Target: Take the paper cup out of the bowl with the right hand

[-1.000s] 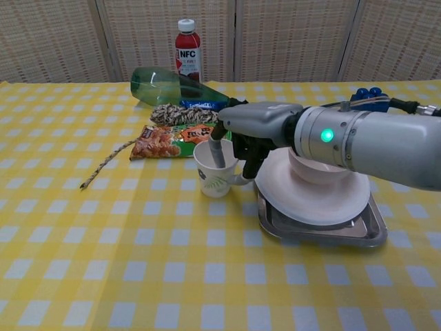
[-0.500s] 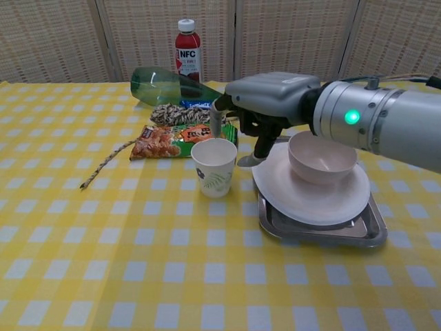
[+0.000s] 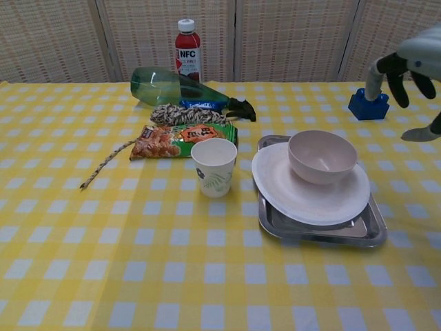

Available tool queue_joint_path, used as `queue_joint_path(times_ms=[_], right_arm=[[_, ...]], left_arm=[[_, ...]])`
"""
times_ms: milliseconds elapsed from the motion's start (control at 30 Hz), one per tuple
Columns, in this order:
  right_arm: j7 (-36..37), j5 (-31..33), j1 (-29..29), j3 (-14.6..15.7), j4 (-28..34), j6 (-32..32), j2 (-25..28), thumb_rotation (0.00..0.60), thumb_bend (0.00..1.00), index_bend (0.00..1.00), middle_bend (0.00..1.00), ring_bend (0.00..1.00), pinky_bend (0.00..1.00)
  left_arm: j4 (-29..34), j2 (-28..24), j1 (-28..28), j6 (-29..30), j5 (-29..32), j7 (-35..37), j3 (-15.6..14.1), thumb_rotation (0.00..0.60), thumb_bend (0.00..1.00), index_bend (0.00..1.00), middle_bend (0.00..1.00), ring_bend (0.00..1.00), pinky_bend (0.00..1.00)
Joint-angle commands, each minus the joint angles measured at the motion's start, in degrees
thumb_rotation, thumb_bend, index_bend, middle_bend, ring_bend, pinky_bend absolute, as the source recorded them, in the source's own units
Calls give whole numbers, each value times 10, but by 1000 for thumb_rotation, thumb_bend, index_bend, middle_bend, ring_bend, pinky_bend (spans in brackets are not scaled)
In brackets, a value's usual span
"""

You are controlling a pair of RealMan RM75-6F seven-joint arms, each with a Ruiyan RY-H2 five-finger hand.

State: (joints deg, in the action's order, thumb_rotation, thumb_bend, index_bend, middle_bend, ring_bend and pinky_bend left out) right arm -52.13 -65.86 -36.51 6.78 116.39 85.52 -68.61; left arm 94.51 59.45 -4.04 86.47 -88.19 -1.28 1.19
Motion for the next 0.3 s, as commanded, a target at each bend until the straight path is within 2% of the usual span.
queue_joint_path(times_ms=[33, 167, 300], right_arm=[[89, -95, 100, 61, -32, 80, 45, 600, 137, 361, 491, 523, 634], [172, -131, 165, 73, -80, 129, 50, 600, 137, 377, 491, 523, 634], [250, -137, 210, 63, -128, 151, 46, 600, 138, 378, 491, 523, 633]], left_arm=[[-5, 7, -1, 1, -4, -7, -1, 600, 21, 352, 168, 145, 355], [-10, 17, -1, 1, -2, -18, 0, 600, 21, 352, 168, 145, 357], [-13, 23, -1, 0, 4, -27, 2, 600, 21, 352, 168, 145, 362]])
